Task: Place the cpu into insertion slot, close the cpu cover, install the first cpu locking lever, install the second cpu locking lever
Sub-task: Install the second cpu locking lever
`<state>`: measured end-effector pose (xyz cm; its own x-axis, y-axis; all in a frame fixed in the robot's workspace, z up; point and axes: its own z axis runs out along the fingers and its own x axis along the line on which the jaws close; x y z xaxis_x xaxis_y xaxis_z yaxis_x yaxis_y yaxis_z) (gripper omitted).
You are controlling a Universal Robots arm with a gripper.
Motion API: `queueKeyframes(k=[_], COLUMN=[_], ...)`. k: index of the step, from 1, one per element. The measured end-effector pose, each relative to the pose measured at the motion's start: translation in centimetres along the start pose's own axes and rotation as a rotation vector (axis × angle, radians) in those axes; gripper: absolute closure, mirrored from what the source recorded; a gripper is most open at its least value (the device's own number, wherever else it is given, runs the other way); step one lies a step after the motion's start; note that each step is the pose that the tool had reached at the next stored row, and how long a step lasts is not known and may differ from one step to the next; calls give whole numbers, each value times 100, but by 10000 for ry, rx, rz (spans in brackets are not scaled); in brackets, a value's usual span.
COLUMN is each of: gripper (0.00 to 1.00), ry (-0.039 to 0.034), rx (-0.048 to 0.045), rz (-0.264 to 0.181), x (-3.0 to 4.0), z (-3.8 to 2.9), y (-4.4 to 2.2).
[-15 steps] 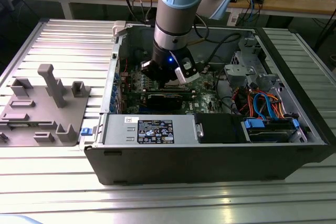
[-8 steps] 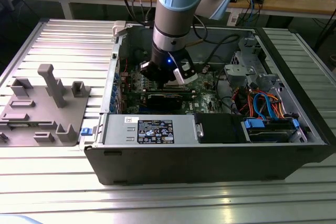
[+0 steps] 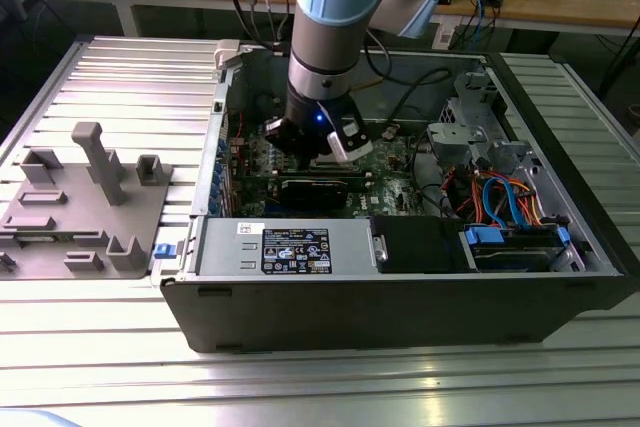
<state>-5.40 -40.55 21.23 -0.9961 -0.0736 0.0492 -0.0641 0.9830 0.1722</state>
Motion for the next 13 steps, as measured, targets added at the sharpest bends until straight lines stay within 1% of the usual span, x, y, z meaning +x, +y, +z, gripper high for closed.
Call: queueKeyframes(k=[3, 7, 8, 11, 13], gripper=[89, 89, 89, 89, 89], ry=[-1, -6, -6, -10, -4], rx=[-19, -95, -101, -137, -136], rz=[-1, -7, -7, -13, -45], x=[-2, 0, 0, 7, 17], z=[32, 64, 71, 105, 120], y=[-6, 2, 4, 29, 43])
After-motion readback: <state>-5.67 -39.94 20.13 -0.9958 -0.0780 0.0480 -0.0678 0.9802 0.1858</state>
